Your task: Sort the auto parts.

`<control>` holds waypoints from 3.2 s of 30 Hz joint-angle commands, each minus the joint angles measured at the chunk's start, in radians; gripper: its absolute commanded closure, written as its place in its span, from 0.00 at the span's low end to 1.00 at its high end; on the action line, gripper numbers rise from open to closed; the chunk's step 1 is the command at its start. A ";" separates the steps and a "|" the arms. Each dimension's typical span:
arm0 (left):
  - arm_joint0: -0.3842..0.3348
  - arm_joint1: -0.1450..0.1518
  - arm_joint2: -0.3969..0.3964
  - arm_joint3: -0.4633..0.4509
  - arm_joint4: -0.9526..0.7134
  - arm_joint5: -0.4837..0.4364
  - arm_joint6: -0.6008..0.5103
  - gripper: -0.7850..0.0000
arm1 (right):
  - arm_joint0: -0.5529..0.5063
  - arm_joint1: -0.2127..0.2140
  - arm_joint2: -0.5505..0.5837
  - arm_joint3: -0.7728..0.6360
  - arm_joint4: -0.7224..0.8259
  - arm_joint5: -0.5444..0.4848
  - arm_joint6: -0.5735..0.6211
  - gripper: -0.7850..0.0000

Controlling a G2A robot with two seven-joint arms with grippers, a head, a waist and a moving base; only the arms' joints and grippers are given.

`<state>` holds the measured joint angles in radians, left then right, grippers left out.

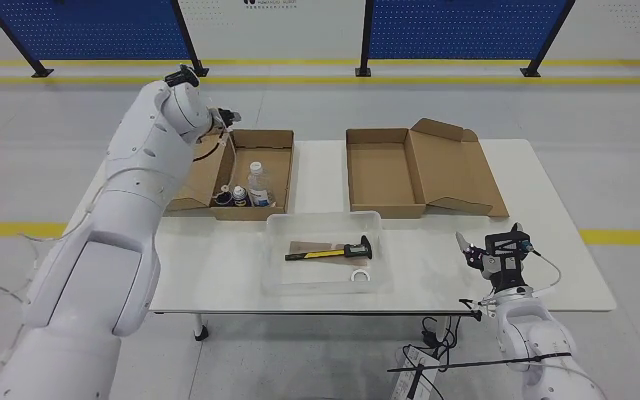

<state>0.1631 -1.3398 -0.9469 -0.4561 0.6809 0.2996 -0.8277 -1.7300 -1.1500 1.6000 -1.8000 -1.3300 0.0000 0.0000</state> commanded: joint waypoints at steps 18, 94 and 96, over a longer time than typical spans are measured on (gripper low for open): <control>0.484 0.157 -0.243 -1.008 0.237 0.015 -0.210 0.00 | 0.000 0.000 0.000 0.000 0.000 0.000 0.000 0.00; 0.816 0.230 -0.371 -1.397 0.299 -0.470 -0.323 0.00 | 0.239 0.063 -0.153 -0.379 -0.195 -0.759 0.605 0.00; 0.816 0.230 -0.371 -1.397 0.299 -0.470 -0.323 0.00 | 0.294 0.059 -0.222 -0.355 -0.248 -0.742 0.633 0.00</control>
<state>0.9789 -1.1098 -1.3181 -1.8527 0.9794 -0.1706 -1.1504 -1.4731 -1.0885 1.4248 -2.1709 -1.5431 -0.7539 0.6172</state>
